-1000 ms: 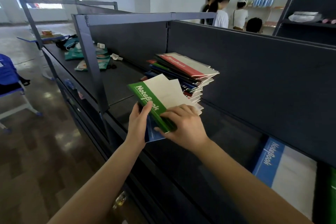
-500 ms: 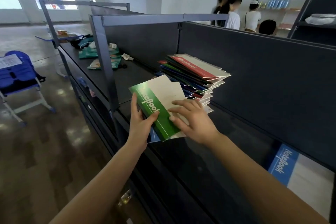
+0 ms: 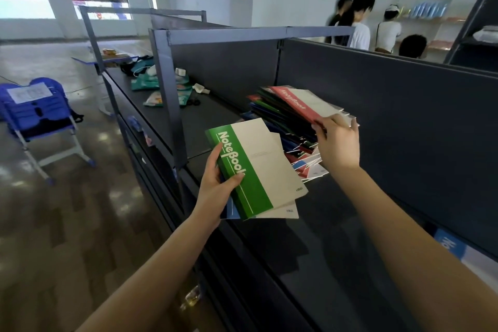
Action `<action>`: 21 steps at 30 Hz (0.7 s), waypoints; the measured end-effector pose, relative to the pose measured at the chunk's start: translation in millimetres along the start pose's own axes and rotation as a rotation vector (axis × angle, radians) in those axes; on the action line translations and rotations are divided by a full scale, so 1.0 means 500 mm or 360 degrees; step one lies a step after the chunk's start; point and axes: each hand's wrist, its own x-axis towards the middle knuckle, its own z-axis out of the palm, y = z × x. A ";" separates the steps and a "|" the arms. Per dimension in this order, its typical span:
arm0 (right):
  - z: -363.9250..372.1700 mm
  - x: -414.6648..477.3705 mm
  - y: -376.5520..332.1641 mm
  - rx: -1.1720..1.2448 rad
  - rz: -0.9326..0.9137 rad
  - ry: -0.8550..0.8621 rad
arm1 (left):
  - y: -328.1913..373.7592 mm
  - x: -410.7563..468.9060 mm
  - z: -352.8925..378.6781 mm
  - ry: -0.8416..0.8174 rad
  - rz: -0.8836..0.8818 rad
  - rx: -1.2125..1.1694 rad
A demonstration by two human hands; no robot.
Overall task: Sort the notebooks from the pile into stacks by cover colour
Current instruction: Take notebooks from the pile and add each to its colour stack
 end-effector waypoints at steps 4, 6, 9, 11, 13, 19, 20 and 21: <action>-0.021 -0.027 -0.033 0.0229 -0.0336 0.0251 | -0.003 0.004 0.006 0.0013 0.0001 -0.0046; -0.028 -0.066 -0.066 0.0360 -0.0550 0.0257 | -0.003 0.007 0.011 0.0001 0.0005 -0.0076; -0.015 -0.140 -0.110 0.0604 -0.0842 0.0082 | 0.005 0.010 0.020 -0.0044 -0.0002 -0.0116; 0.000 -0.180 -0.126 0.0645 -0.0986 -0.0084 | 0.004 0.009 0.021 -0.0068 0.0042 -0.0050; 0.007 -0.199 -0.129 0.0656 -0.1032 -0.0231 | -0.003 0.005 0.015 -0.0066 0.0082 0.0043; -0.004 -0.192 -0.098 0.0834 -0.0505 -0.0424 | -0.006 -0.012 0.013 -0.0125 0.0064 0.0136; -0.008 -0.188 -0.088 0.0855 -0.0321 -0.0400 | -0.005 -0.014 0.017 -0.0135 0.0048 0.0153; -0.016 -0.184 -0.079 0.0860 -0.0129 -0.0402 | -0.004 -0.016 0.021 -0.0154 0.0019 0.0160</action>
